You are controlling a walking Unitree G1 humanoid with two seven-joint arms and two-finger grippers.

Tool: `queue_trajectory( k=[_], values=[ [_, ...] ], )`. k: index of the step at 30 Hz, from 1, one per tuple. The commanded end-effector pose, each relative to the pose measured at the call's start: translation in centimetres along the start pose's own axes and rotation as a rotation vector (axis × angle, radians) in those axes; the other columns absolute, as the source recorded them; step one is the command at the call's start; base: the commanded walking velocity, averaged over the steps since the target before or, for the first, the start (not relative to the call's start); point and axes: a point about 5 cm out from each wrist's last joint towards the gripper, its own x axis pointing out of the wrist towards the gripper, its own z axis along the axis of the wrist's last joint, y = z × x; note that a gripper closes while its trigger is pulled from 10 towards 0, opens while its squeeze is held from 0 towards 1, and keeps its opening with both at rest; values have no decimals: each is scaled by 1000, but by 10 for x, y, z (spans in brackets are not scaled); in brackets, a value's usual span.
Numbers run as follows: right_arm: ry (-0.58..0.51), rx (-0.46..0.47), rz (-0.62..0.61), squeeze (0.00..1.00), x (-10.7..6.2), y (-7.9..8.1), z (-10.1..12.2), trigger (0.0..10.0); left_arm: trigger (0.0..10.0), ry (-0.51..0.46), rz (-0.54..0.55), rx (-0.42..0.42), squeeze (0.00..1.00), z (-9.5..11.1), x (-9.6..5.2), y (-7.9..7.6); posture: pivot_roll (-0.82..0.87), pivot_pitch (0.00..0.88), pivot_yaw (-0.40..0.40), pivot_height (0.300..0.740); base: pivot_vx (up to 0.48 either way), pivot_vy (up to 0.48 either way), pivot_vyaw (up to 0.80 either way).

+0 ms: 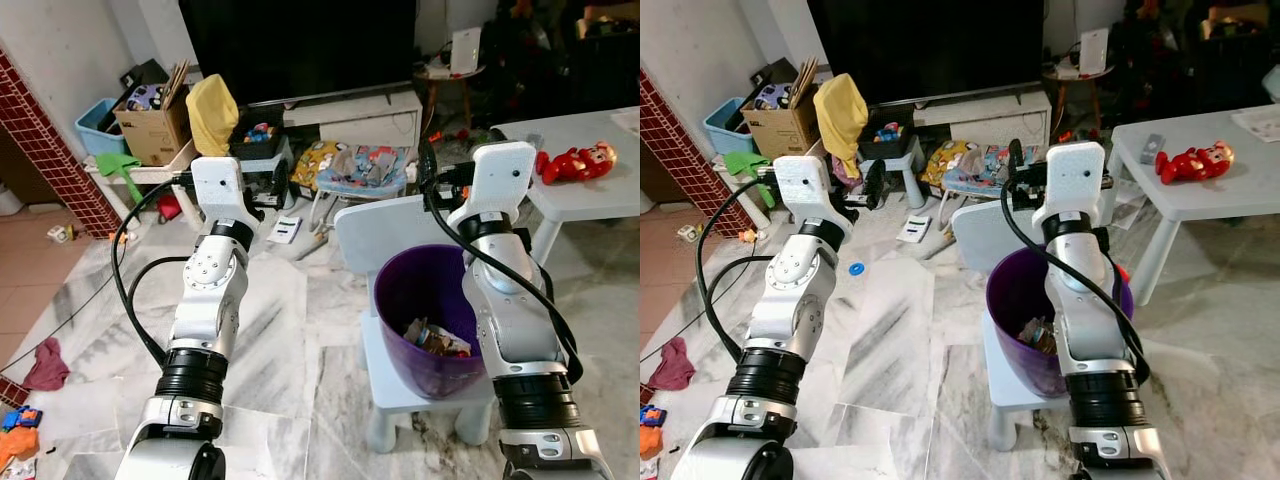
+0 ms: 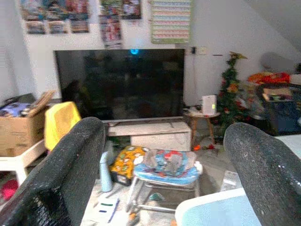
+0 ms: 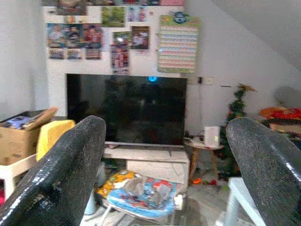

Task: Picking trash to rubbish bin

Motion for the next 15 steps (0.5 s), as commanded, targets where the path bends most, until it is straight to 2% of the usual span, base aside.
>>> queue_trajectory(
  k=[1, 2, 8, 15],
  values=[
    [3, 18, 30, 0, 2, 9, 2, 10000, 10000, -6, 16, 12, 0, 2, 0, 6, -156, 0, 121, 740, 0, 0, 0],
    [6, 24, 29, 0, 2, 9, 2, 10000, 10000, -5, 16, 12, 0, 2, 1, 6, -157, 0, 121, 740, 0, 0, 0],
    [14, 37, 27, 0, 4, 7, 1, 10000, 10000, -7, 23, 9, 0, 3, 2, 8, -156, 0, 119, 740, 0, 0, -800],
    [15, 44, 28, 0, 4, 8, 2, 10000, 10000, -8, 33, 2, 0, 4, 2, 10, -154, 0, 120, 740, 0, 0, 0]
  ],
)
